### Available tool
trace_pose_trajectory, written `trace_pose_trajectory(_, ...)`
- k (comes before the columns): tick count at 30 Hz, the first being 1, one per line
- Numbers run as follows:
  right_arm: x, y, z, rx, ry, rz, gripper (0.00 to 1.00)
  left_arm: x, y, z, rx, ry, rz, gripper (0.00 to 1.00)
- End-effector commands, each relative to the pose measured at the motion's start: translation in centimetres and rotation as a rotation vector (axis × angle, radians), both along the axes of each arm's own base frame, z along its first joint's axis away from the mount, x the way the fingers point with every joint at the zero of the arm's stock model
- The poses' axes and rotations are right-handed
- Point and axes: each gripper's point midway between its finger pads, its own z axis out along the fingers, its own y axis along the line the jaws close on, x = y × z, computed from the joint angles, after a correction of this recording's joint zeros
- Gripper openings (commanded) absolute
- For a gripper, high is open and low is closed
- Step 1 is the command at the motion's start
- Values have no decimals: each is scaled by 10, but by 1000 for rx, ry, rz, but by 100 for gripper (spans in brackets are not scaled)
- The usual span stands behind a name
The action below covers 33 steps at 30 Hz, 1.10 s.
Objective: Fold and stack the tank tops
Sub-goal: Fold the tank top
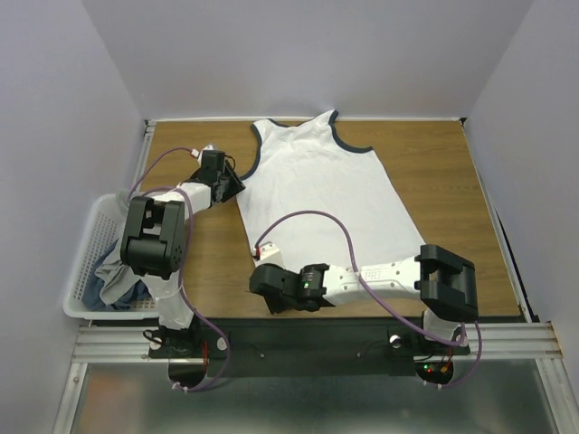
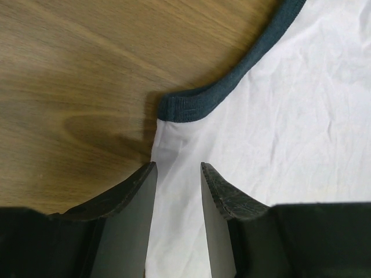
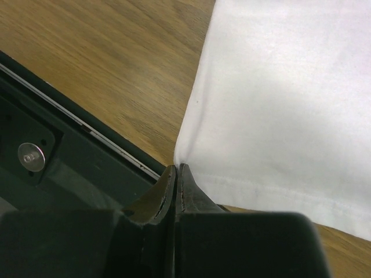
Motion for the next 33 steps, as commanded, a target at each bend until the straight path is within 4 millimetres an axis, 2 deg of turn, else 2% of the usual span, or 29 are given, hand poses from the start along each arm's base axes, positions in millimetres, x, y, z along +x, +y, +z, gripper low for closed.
trace_pose_trajectory(1,-8,8,19,84,16,8,0,15,-3,7,24,-32,1,47)
trace_pose_trajectory(8,-9,3,27,104,19,4,0,16,15,-2,135,10,79,45)
trace_pose_trajectory(18,-12,-2,30,119,32,-2,0,20,16,-14,165,39,75,41)
trace_pose_trajectory(21,-15,-1,31,124,44,5,0,21,14,-18,161,41,69,34)
trace_pose_trajectory(24,-16,0,31,125,51,14,0,23,12,-15,151,29,66,23)
trace_pose_trajectory(27,-23,6,28,124,85,45,1,26,15,1,152,-11,84,8)
trace_pose_trajectory(30,-29,15,28,135,113,79,0,27,27,16,171,-42,132,0)
trace_pose_trajectory(33,-42,31,27,166,160,141,0,25,44,28,179,-58,193,0)
